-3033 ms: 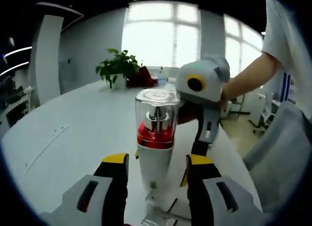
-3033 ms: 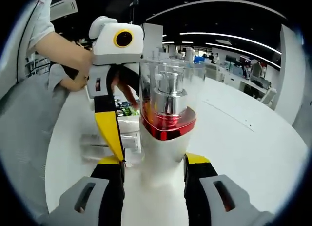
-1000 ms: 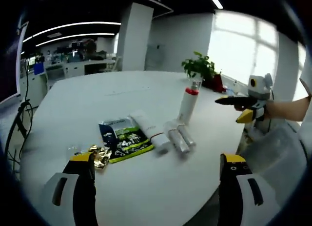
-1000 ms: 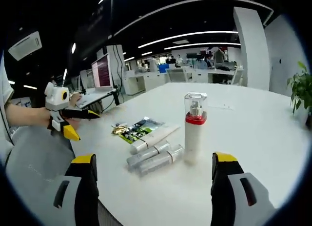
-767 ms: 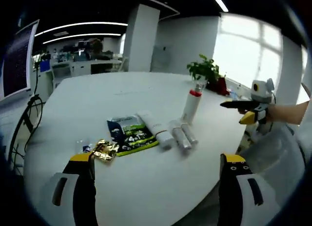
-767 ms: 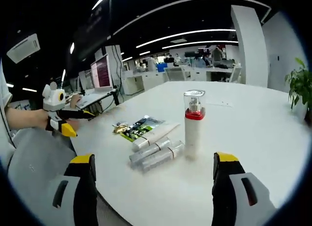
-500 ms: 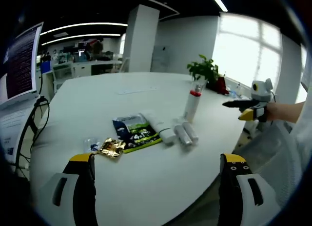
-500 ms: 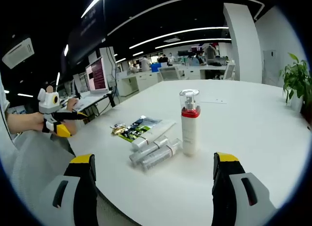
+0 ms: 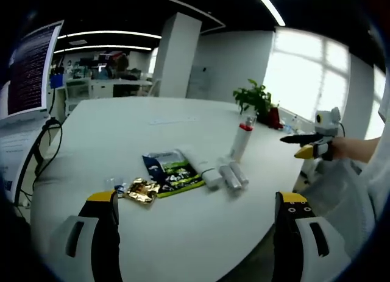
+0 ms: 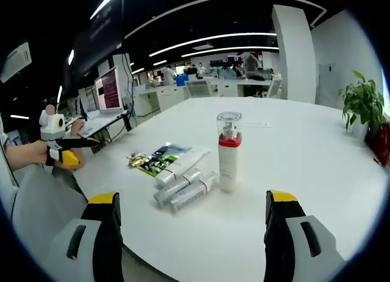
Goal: Arrange the skincare products in the storage area until every visible bottle or jar stands upright without overlapping.
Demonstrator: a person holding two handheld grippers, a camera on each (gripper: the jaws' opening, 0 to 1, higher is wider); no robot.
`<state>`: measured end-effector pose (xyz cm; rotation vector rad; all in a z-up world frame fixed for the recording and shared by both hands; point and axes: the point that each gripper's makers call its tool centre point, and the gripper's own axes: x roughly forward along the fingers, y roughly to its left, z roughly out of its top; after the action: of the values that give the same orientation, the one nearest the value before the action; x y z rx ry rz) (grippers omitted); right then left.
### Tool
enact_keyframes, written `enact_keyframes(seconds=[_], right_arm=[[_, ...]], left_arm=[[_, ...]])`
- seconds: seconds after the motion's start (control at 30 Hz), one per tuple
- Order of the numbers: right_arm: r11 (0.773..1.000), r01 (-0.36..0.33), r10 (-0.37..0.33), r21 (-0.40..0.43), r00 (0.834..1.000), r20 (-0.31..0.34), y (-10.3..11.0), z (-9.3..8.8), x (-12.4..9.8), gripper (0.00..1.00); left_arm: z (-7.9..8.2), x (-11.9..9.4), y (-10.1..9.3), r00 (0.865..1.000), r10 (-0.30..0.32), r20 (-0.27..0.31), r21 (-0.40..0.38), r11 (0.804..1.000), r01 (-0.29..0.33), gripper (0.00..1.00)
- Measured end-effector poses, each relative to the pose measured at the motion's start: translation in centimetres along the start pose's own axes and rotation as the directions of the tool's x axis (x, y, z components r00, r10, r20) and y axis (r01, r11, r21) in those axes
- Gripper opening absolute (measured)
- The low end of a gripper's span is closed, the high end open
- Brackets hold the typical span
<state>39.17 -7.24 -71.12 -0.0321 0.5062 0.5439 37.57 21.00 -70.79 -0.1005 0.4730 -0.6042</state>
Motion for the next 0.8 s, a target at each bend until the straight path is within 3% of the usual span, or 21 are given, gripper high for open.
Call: enact_keyframes(seconds=[0.13, 0.57, 0.8], right_arm=[[0.999, -0.003, 0.002, -0.032, 1.000, -0.024, 0.9, -0.1, 0.4, 0.96], [0.999, 0.035, -0.036, -0.015, 0.997, -0.071, 1.3, 0.0, 1.2, 0.92], [1.000, 0.021, -0.017, 0.017, 0.979, -0.202, 2.0, -2.4, 2.5, 0.80]], left_arm=[[0.3, 0.1, 0.3, 1.000, -0.004, 0.017, -0.004, 1.000, 0.004, 0.99], [0.2, 0.3, -0.6, 0.999, -0.033, 0.013, -0.001, 0.999, 0.033, 0.99], [-0.2, 0.3, -0.4, 1.000, -0.028, -0.006, 0.004, 1.000, 0.028, 0.98]])
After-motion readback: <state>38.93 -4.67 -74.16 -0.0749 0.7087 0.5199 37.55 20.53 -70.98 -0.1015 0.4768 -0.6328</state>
